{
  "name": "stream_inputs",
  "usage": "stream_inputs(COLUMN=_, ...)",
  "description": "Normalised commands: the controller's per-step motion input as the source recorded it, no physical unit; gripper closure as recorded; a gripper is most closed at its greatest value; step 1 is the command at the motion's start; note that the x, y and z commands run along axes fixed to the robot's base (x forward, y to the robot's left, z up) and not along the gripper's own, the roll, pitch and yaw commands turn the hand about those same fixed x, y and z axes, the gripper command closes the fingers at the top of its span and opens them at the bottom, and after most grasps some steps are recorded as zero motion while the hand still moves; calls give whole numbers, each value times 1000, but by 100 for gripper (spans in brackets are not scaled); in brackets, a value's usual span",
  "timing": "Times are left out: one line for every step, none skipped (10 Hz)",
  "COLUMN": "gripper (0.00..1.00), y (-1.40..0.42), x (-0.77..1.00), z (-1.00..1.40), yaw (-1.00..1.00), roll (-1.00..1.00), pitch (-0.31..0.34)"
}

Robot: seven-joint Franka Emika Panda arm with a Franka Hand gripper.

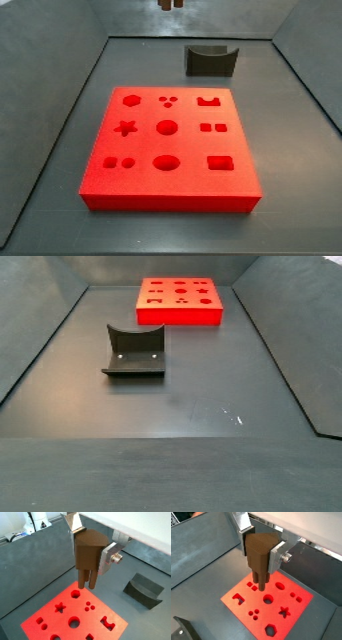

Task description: Insert the 3 prong object.

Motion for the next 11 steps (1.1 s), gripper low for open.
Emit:
stream_inputs(gripper=100, y=0, x=0, z=-74, yaw=0, roll=0, pitch=-70)
stream_inputs(gripper=100, y=177, x=43, z=-209, yaw=177, roll=0, pitch=-96)
stream_inputs(gripper=100, y=329, x=149, z=-289, yaw=437, roll=0, pitch=-139)
stream_inputs(gripper=100, y=180, x=0, z=-406, yaw=866, roll=-10, pitch=-131)
stream_inputs(gripper=100, y=0, x=0, z=-357, yaw=991, roll=0, pitch=-147)
stream_inputs(gripper=100, y=0, x=-3, z=-377, yaw=1000, roll=0, pitch=-143)
stream_inputs(gripper=100, y=0, x=-6, z=-414, yaw=1000, roll=0, pitch=-123)
stream_inputs(gripper=100, y=0, x=0, z=-331, yaw=1000, roll=3, pitch=-96)
stream_inputs(gripper=100, y=3, x=117, z=-263, yaw=754, roll=107, pitch=-49)
stream_inputs(gripper=100, y=0, x=-103, z=-260, yaw=137, roll=43, pitch=0)
stream_inputs(gripper=100, y=-20, x=257, z=-603, yaw=-37, roll=219, pitch=227)
